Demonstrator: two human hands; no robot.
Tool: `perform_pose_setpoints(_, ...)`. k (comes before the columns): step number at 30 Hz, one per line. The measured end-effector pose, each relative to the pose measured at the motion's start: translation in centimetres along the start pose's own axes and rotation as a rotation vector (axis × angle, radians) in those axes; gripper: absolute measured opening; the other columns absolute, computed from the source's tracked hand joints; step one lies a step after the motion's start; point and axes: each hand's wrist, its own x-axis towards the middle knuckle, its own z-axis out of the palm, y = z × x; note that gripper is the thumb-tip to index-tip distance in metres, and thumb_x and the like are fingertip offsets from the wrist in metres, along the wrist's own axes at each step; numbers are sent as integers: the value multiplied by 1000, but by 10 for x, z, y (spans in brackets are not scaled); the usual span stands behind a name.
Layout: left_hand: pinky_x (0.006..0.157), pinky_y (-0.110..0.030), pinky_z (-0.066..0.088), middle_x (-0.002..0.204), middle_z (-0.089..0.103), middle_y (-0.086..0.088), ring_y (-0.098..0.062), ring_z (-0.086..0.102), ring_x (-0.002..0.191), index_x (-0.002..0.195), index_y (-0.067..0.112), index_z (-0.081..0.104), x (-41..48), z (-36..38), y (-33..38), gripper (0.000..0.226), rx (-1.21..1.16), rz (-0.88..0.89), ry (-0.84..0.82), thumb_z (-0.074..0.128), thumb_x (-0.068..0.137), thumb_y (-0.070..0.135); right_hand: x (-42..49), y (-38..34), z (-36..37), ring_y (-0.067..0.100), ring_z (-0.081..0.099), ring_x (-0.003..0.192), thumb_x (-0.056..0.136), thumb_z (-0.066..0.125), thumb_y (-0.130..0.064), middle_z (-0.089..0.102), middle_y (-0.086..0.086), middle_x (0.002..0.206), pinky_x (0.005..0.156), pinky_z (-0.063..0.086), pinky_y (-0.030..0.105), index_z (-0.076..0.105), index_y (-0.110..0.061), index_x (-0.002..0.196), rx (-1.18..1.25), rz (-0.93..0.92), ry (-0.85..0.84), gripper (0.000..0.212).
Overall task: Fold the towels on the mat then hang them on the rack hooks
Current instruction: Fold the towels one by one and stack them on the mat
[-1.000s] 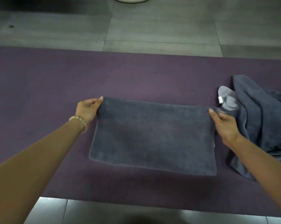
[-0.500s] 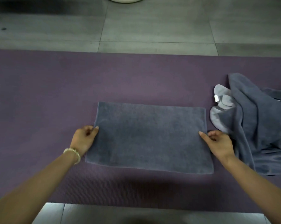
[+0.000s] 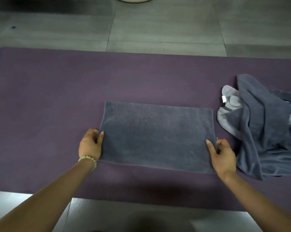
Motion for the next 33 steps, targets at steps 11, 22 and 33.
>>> perform_pose_setpoints(11, 85, -33, 51, 105, 69, -7, -22, 65, 94, 112, 5, 64, 26, -26, 15, 58, -91, -287, -526, 67, 79, 52, -16, 2, 40, 11, -21, 144, 83, -8, -75, -13, -11, 158, 116, -19, 30, -4, -38, 149, -638, -559, -350, 76)
perform_pose_setpoints(22, 77, -18, 53, 122, 58, 19, 5, 59, 105, 144, 50, 16, -47, -10, 148, 73, -439, 143, -933, 61, 90, 28, -11, -26, 25, 13, 50, 120, 92, 38, -60, 58, -5, 124, 108, 34, 29, 64, -18, 115, 139, -229, -118, 55)
perform_pose_setpoints(33, 118, -30, 4, 160, -4, 5, -16, -2, 147, 150, 27, -6, -57, 66, 117, 71, 449, 638, -662, 22, 94, 60, -8, -47, 19, 16, 63, 90, 85, 68, -38, 66, -2, 91, 79, 48, 26, 62, -10, 97, 381, 274, -252, 31)
